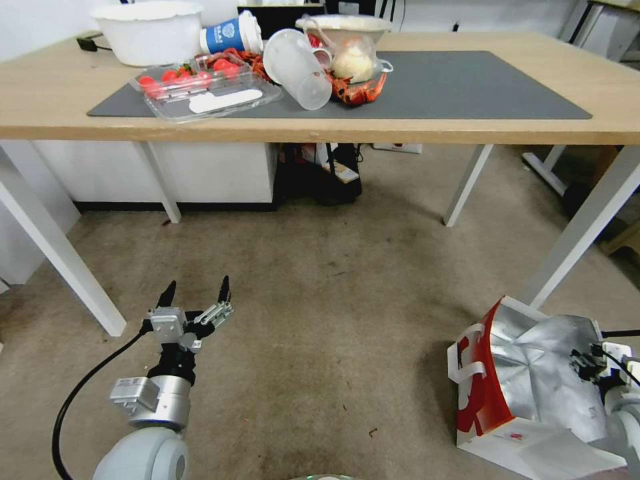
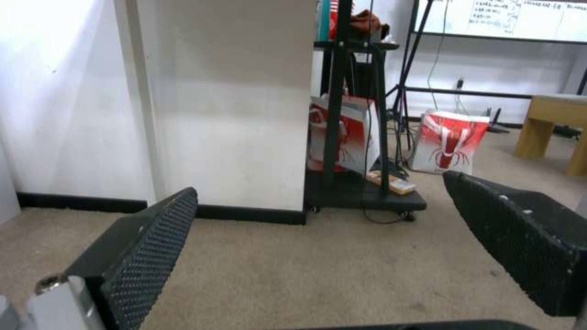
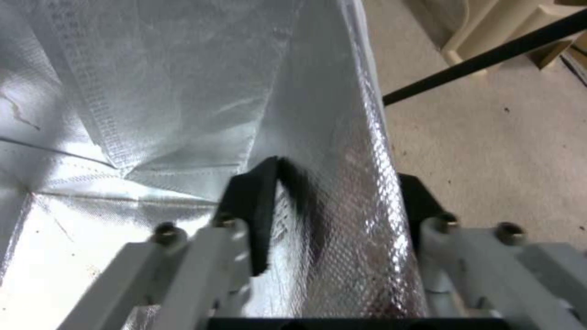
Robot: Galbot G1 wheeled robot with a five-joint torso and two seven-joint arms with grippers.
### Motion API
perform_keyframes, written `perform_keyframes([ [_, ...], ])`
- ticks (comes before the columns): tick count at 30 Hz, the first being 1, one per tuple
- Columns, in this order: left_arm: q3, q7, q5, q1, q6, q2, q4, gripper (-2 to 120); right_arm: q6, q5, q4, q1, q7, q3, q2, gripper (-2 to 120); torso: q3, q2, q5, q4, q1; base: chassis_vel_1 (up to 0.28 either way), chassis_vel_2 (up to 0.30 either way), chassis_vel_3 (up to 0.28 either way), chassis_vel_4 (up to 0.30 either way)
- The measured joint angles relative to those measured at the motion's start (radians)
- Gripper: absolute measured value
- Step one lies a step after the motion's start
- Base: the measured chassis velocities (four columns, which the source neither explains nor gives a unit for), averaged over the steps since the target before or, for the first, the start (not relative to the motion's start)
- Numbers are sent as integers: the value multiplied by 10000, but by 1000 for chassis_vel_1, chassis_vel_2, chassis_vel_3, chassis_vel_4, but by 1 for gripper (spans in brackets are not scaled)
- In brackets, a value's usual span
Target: Pick up the food delivery bag from the floor and place it on the table.
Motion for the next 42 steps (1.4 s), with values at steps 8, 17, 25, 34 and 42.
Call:
perform_keyframes([
  [8,6,8,-10,-6,-1,7,0,100,-15,133,-120,14,-18,-11,-7,6,-1,1,0,0,1,0,0,0,0],
  [17,5,13,-13,-21,6,6,1,100,-51,544,331,-113,-317,34,11,0,-1,1,1,-1,0,0,0,0,0],
  [25,-1,13,-15,-47,11,-18,19,100,-432,1428,2067,-684,-1281,150,-126,0,-1,2,-1,-2,1,0,0,0,0],
  [34,-14,14,-26,-62,10,-30,20,100,-1240,2615,4721,-839,-2703,-232,-578,0,-1,2,1,0,1,0,0,0,0],
  [42,6,14,-109,-170,12,60,70,100,-1462,3803,6035,-631,-3568,-345,-2061,0,-1,2,1,-1,1,0,0,0,0],
])
